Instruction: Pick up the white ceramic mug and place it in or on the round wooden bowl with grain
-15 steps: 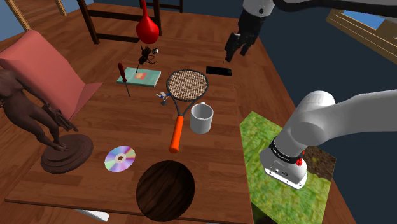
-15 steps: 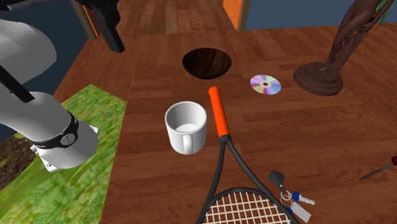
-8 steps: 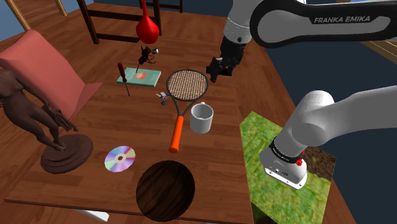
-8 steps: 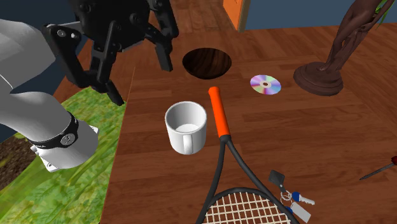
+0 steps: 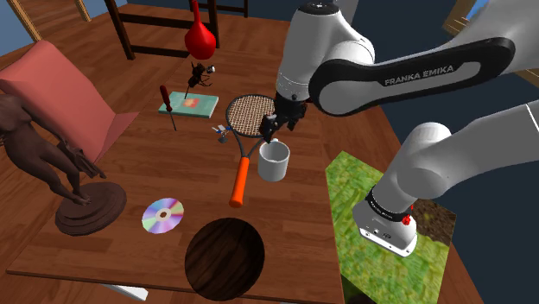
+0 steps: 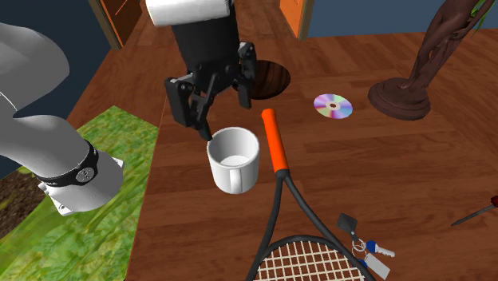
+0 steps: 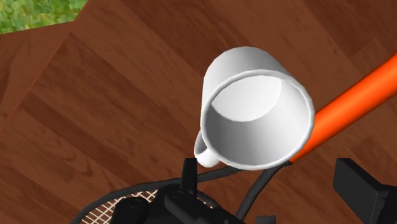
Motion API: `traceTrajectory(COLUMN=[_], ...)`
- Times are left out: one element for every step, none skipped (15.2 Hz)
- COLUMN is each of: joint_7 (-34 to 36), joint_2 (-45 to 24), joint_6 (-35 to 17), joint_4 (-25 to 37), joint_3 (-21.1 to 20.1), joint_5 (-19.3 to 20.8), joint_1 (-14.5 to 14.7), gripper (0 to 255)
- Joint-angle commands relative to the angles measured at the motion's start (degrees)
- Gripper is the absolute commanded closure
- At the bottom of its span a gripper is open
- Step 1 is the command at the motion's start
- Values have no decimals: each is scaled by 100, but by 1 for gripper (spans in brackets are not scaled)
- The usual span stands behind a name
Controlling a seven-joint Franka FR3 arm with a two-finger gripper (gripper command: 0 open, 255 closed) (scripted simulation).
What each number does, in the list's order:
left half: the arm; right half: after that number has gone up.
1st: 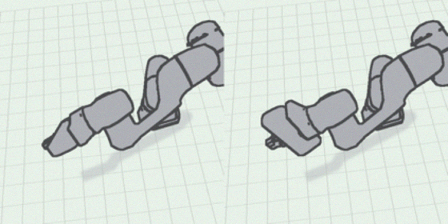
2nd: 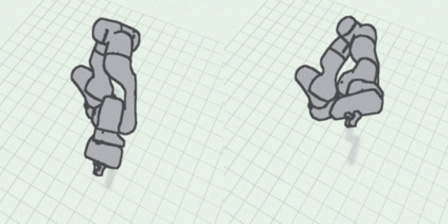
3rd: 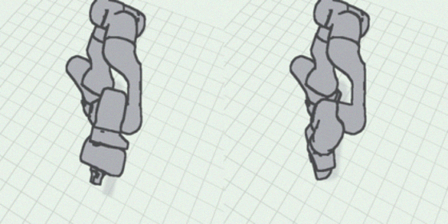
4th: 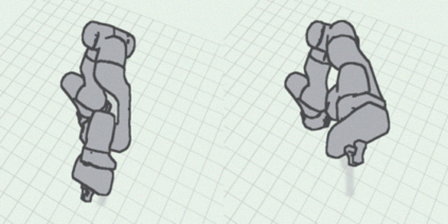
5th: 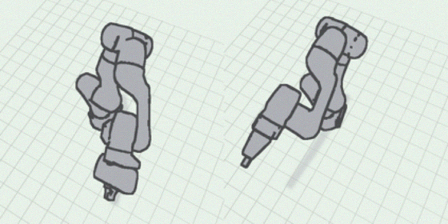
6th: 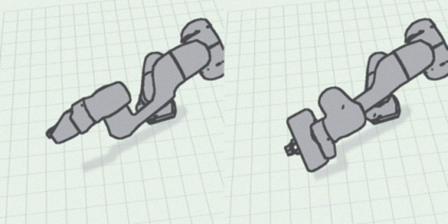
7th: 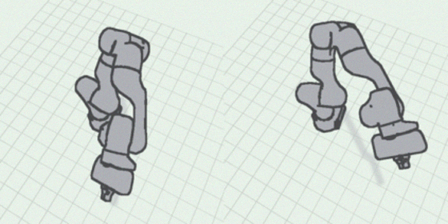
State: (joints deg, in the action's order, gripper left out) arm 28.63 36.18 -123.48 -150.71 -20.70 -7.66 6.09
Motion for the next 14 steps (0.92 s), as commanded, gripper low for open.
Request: traceTrajectory(joint_7=[296, 443, 597, 759, 887, 903, 920, 939, 959, 981, 1005, 1030, 1046, 1046], joint_2=[-337, -515, -702, -897, -1050, -1113, -1177, -1243, -1311, -1381, -1453, -1527, -1570, -1570], joint_6=[-351, -519, -686, -852, -976, -1070, -1165, -1260, -1356, -1452, -1549, -1645, -1701, -1701], joint_4=[-13, -9, 5, 27, 49, 15, -18, -49, -79, -108, -136, -161, -176, -176], joint_3=[-283, -424, -568, -715, -826, -848, -871, -893, -917, -942, -967, -993, -1008, -1007], joint_5=[-24, -17, 4, 40, 79, 97, 117, 140, 164, 192, 222, 254, 275, 274], joint_1=[2, -12, -32, -61, -88, -108, -127, -148, -171, -196, -222, -250, -266, -265], gripper=[0, 0, 0, 0, 0, 0, 0, 0, 0, 0, 0, 0, 0, 0])
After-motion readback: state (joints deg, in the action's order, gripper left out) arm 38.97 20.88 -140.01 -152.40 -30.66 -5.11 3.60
